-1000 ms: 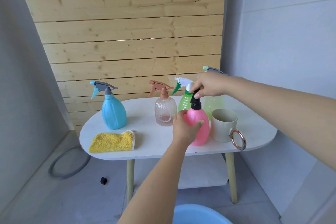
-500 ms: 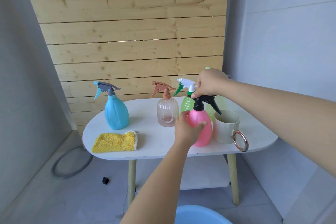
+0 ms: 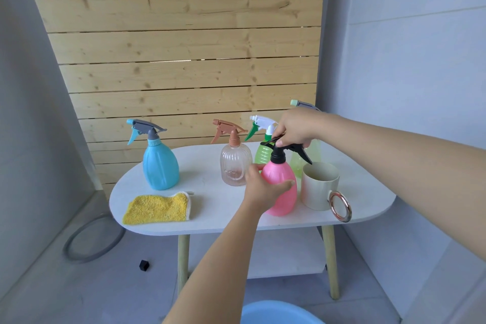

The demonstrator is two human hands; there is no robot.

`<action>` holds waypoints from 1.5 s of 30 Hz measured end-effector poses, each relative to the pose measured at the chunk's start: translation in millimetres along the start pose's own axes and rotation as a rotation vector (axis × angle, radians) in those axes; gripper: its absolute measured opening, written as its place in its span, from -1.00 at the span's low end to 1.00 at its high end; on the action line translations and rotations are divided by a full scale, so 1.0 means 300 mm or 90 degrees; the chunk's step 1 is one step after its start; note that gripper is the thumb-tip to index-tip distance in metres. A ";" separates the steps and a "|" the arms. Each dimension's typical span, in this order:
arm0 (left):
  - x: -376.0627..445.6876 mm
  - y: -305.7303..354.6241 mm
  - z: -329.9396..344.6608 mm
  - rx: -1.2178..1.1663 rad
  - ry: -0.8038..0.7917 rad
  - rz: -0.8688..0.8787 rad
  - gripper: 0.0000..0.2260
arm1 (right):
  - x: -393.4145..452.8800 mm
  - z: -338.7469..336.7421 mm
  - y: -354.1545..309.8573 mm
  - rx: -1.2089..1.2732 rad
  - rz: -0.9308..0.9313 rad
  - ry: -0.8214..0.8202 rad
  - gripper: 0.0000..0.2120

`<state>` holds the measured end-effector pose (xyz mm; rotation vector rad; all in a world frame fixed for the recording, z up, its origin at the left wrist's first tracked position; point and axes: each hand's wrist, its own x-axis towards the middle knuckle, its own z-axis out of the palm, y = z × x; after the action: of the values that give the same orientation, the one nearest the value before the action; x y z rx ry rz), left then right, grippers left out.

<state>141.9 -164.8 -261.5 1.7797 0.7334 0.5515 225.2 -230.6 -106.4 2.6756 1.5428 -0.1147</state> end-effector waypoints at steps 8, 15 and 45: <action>-0.036 -0.012 0.044 -0.026 0.104 0.047 -0.43 | 0.017 0.008 -0.016 0.100 0.069 0.016 -0.73; -0.043 -0.009 0.072 0.040 0.185 0.048 -0.38 | 0.008 0.044 -0.048 0.082 0.124 0.086 -0.73; -0.085 -0.116 -0.122 -0.002 0.014 0.055 -0.52 | -0.042 0.466 0.000 0.878 0.125 0.033 -0.56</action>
<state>91.7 -150.9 -283.6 1.8122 0.6723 0.6298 213.4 -252.7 -244.6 3.6872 1.4277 -1.6380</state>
